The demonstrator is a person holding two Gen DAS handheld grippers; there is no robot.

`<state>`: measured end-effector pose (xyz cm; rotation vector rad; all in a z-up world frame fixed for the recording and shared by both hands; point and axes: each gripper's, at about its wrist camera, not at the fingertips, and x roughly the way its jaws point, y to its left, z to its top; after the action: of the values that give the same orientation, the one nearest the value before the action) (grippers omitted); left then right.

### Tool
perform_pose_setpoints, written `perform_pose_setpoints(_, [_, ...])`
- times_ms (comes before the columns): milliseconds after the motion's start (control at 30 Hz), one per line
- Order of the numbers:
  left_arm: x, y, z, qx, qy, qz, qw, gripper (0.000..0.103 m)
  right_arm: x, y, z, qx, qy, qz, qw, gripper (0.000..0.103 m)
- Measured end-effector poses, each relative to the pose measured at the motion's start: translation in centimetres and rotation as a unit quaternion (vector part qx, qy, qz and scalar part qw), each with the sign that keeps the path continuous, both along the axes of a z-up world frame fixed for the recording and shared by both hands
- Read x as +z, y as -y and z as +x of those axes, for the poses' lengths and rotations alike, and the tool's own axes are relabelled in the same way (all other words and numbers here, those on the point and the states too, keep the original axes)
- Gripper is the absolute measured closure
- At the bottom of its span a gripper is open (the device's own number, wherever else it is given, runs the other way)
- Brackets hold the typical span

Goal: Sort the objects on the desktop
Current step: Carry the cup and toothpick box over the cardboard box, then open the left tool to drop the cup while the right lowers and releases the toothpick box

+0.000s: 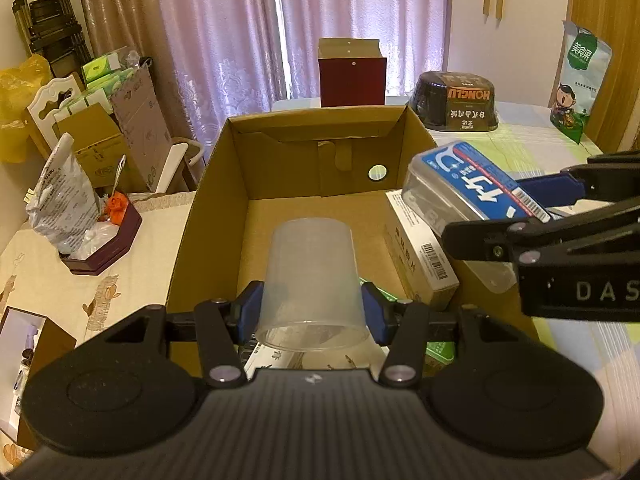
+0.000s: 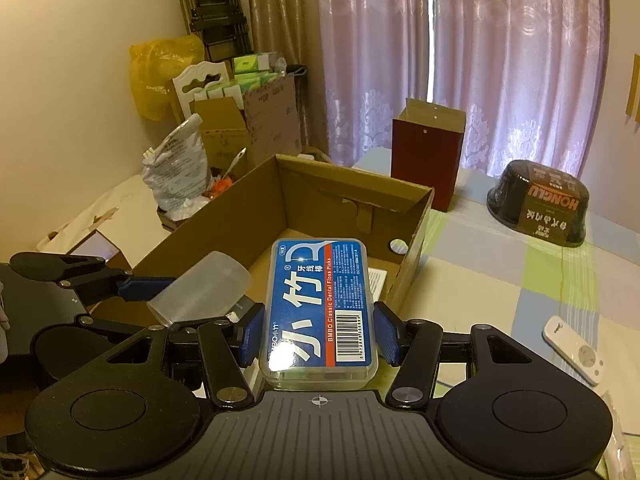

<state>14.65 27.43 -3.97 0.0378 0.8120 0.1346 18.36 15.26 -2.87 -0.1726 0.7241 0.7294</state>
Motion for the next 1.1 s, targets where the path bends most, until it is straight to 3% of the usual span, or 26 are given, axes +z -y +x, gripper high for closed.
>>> perform_pose_setpoints(267, [-0.5, 0.0, 0.6, -0.001, -0.005, 0.000, 1.0000, 0.055, -0.1, -0.3, 0.4, -0.004, 0.001, 0.001, 1.000, 0.047])
perform_pose_setpoints(367, [-0.5, 0.0, 0.6, 0.002, -0.002, 0.004, 1.0000, 0.041, -0.1, -0.3, 0.4, -0.005, 0.002, 0.002, 1.000, 0.047])
perform_pose_setpoints(1100, [-0.4, -0.8, -2.8, 0.014, 0.003, -0.004, 0.9999, 0.041, -0.2, -2.7, 0.7, 0.017, -0.001, -0.002, 1.000, 0.047])
